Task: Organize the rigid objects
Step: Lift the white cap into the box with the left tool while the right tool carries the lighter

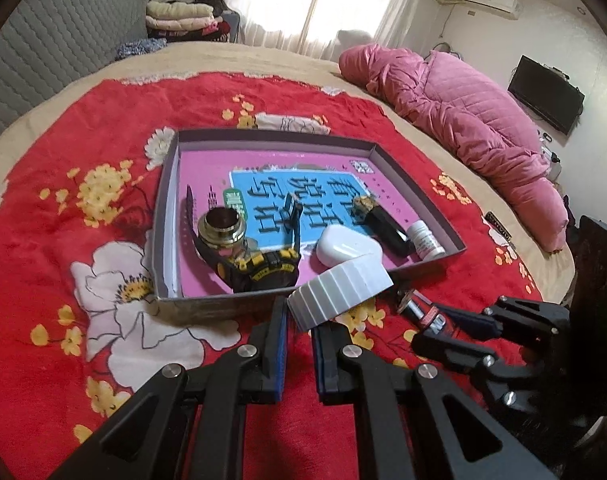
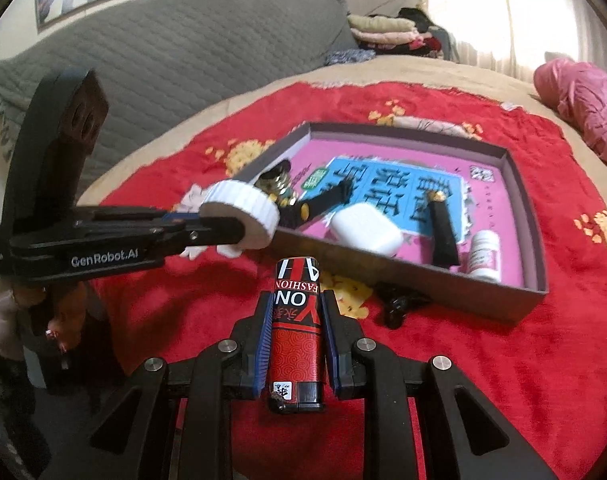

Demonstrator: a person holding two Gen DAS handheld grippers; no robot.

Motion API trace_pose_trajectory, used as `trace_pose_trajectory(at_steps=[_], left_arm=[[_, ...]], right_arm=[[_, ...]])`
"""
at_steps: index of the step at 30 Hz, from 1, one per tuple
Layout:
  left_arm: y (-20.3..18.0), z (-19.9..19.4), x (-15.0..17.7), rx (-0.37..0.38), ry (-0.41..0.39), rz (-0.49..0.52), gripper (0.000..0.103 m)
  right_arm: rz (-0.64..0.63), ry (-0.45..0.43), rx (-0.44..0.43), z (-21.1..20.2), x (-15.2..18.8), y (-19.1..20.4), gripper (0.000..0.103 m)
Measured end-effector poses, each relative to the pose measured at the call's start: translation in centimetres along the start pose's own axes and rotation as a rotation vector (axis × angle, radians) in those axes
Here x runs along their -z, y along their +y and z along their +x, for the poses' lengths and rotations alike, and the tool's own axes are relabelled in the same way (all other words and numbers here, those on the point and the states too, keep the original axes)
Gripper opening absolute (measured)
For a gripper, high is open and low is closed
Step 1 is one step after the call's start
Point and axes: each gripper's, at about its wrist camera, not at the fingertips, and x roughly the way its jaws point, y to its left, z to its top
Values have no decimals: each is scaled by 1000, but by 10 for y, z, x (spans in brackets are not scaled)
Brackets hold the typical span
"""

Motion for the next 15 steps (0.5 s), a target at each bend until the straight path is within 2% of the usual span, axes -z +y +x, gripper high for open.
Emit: trace_pose_trajectory(at_steps=[6,11,15], left_arm=[[-17,-2,-18,0,-40,22,11],[-24,13,-30,-10,-24,5,11],[-23,23,-35,-33,-15,-7,11]], right_arm=[[88,-64,46,-14,-15,-19,23],[149,-115,87,-22,-27,-41,23],[146,-129,109,-24,-35,-48,23]])
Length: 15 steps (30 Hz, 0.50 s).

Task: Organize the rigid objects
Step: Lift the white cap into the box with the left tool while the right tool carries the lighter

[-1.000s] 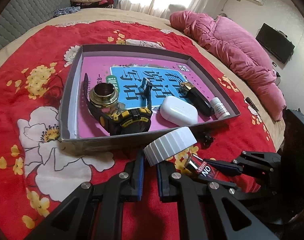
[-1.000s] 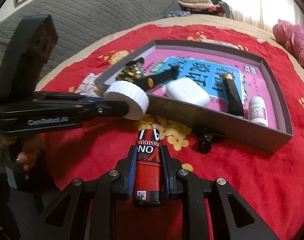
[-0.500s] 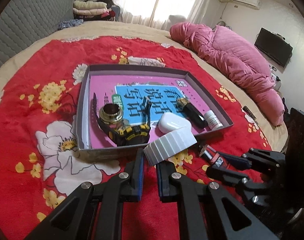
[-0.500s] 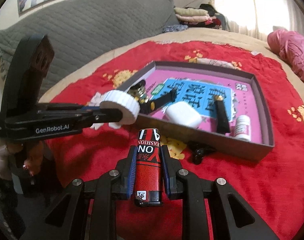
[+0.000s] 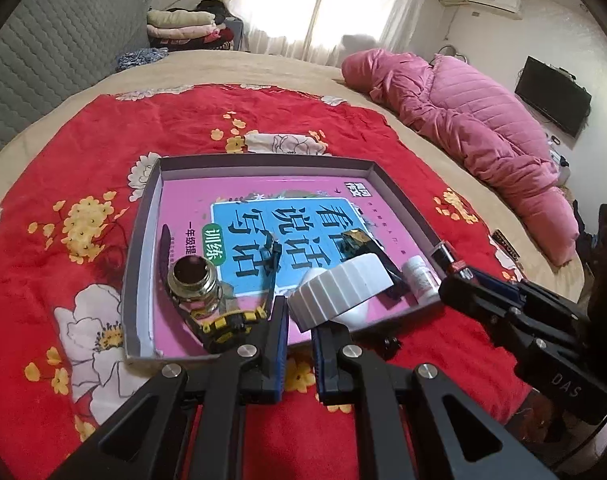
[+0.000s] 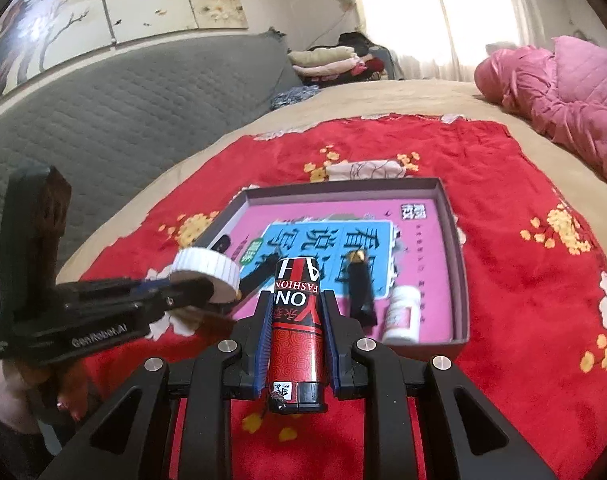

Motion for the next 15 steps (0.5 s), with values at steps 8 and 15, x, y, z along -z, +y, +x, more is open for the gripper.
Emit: trace_pose_trajectory(at_steps=[8,15], left_arm=[[1,21,-7,6,21,-47,11],[-2,36,-8,1,48,-41,11]], right_arm=[[-33,2,48,25,-17,-1,23],[-35,7,73,42,-21,-7,23]])
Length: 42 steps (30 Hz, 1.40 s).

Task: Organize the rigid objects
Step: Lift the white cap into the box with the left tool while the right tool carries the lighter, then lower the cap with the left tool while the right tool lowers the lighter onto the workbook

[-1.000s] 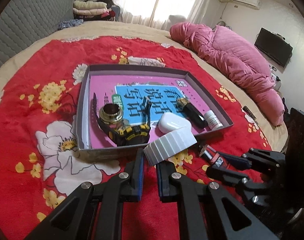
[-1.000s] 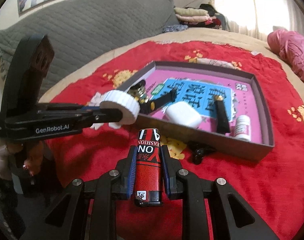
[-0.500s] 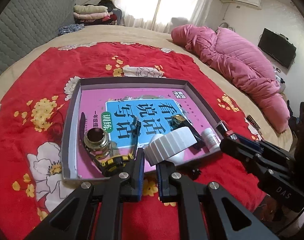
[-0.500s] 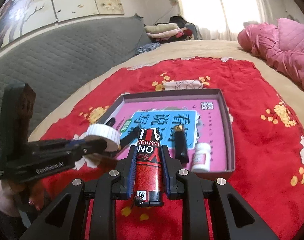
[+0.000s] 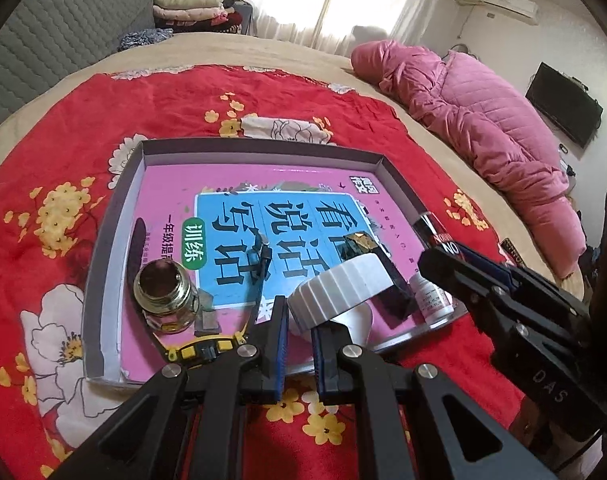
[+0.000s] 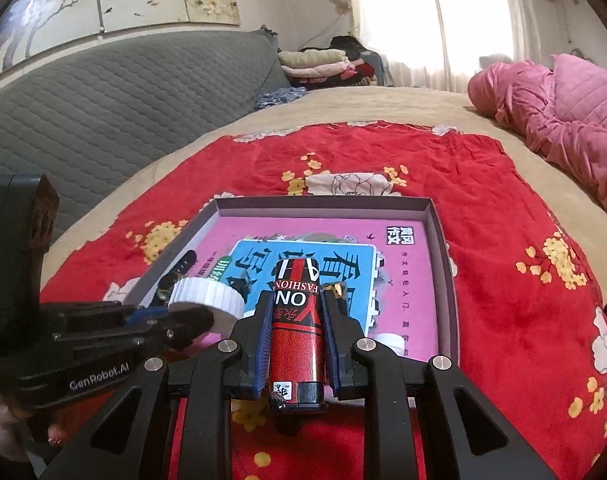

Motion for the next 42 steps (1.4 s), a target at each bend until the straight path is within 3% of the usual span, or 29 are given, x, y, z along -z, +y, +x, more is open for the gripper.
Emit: trace_pose_trajectory(at_steps=[13,30,42], left_arm=[[2,4,8,-30,82,22,11],[9,2,10,-62,96,39,12],[19,4,9,-79,106,24,12]], right_arm=[[-36,53,18,23,5,4,23],[-38,115,6,53,3,14,23],[-14,146,53,62,9,10,23]])
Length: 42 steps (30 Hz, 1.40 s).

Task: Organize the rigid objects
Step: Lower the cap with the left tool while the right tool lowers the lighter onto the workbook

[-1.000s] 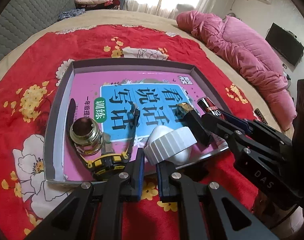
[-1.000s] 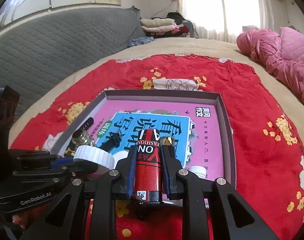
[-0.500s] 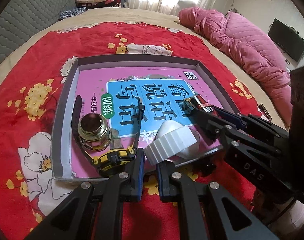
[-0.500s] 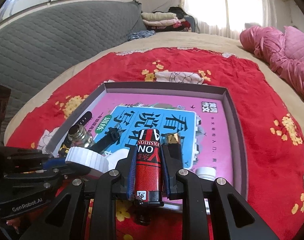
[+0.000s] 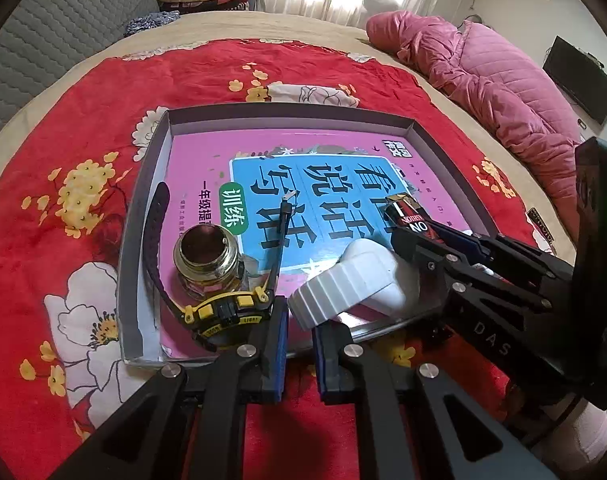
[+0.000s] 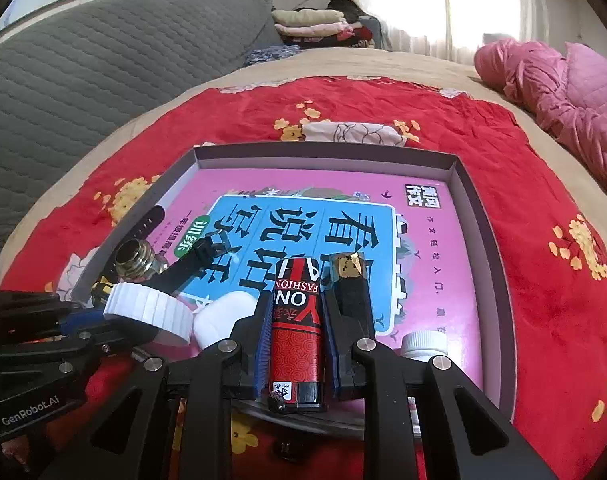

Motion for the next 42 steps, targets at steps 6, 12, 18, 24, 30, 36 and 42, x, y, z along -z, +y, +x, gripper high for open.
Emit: trace_pose_trajectory(at_steps=[6,12,18,24,30,36,42], left_arm=[[0,2,1,-25,0,-7,12],[3,2,0,-34,3,-10,12],[4,0,0,-33,6,-10,12],[5,-1,0,-33,6,-9,12],[5,-1,0,-31,7,-8,13],[4,-4,2,-27,10,-4,13],[4,-4,2,-28,8,-4,13]], right_arm=[[33,1,-40,0,0,3,23],[74,13,-79,4,-2,6,24],[51,14,-89,6,-3,16,26],[14,8,-82,5,-2,21,26],[28,9,-89,3,-1,18,26],[54,5,-103,-1,0,15,26],[73,-1,-109,-7,2,16,26]])
